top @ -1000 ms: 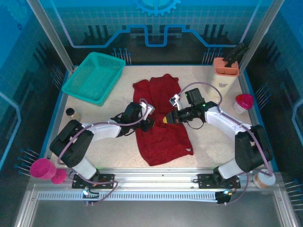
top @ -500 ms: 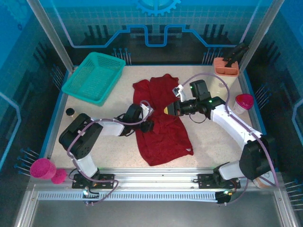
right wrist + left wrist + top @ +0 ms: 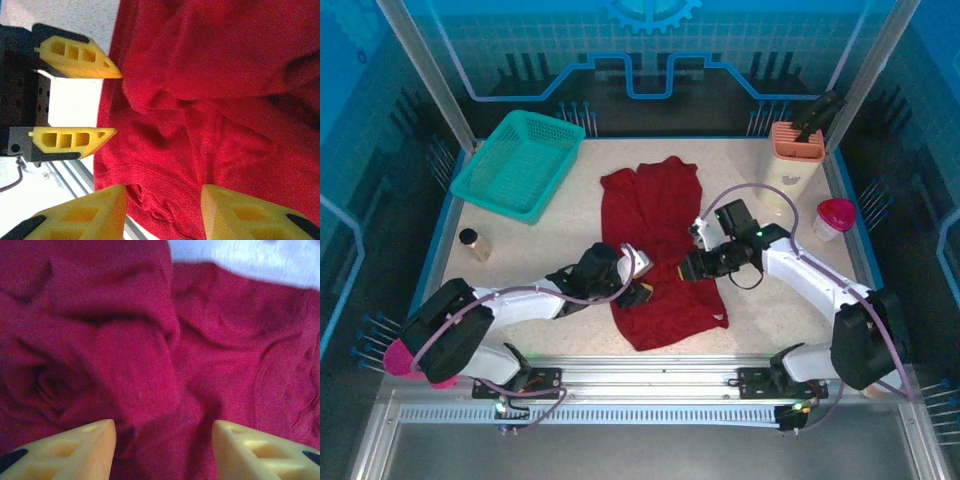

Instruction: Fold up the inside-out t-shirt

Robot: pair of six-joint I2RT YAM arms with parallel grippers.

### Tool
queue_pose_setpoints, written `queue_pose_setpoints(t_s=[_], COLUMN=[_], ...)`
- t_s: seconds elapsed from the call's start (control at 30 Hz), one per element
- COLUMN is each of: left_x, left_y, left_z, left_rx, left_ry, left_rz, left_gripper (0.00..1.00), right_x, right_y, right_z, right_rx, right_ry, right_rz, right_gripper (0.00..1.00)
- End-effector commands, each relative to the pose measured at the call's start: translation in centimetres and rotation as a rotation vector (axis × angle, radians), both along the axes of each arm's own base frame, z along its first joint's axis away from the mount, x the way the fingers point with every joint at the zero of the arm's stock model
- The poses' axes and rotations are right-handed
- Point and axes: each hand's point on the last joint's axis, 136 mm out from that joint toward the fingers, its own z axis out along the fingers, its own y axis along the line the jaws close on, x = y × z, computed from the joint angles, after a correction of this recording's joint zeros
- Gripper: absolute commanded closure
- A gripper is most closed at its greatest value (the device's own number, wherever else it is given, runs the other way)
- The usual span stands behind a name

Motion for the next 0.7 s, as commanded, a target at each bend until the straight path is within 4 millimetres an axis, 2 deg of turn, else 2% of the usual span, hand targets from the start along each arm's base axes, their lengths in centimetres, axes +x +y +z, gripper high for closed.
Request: queue_pose_setpoints(t_s=[0.0,0.03,0.1,0.33,0.37,0.43,0.47,0.5,0.57,0.67], left_x=[0.3,0.9,1.6,2.4,2.4,2.7,2.8,2.9,2.8,2.7], left_y=[0.5,0.5,-0.2,-4.2,-4.4,-4.7,-4.6,-4.6,-4.5,-3.8], left_z=[-1.5,-1.2,-0.6,3.0,3.3,3.7,4.0,4.5,6.1,10.0], left_rx=[0.067,0.063,0.03,-0.186,-0.201,-0.211,-0.207,-0.208,-0.228,-0.306], left_ry=[0.019,0.025,0.042,0.087,0.091,0.094,0.096,0.095,0.103,0.156], left_rz=[0.019,0.053,0.085,0.049,0.049,0.054,0.063,0.065,0.083,0.169], left_gripper=[0.46,0.45,0.45,0.47,0.51,0.81,0.93,1.0,1.0,1.0], right_x=[0.9,1.3,1.1,1.5,1.5,1.6,1.6,1.6,1.5,0.2], right_y=[-0.1,-0.1,-0.4,-0.1,0.0,0.2,0.2,0.3,0.4,2.2], right_z=[1.1,1.4,0.6,-0.2,-0.3,-0.4,-0.4,-0.5,-0.7,0.2], right_rx=[0.028,0.034,0.035,0.083,0.088,0.095,0.097,0.104,0.1,0.068], right_ry=[-0.074,-0.091,-0.081,-0.065,-0.06,-0.06,-0.065,-0.07,-0.091,-0.216], right_rz=[-0.027,-0.033,-0.045,-0.048,-0.047,-0.042,-0.043,-0.043,-0.029,0.142], right_gripper=[0.54,0.54,0.54,0.54,0.54,0.55,0.56,0.57,0.58,0.57])
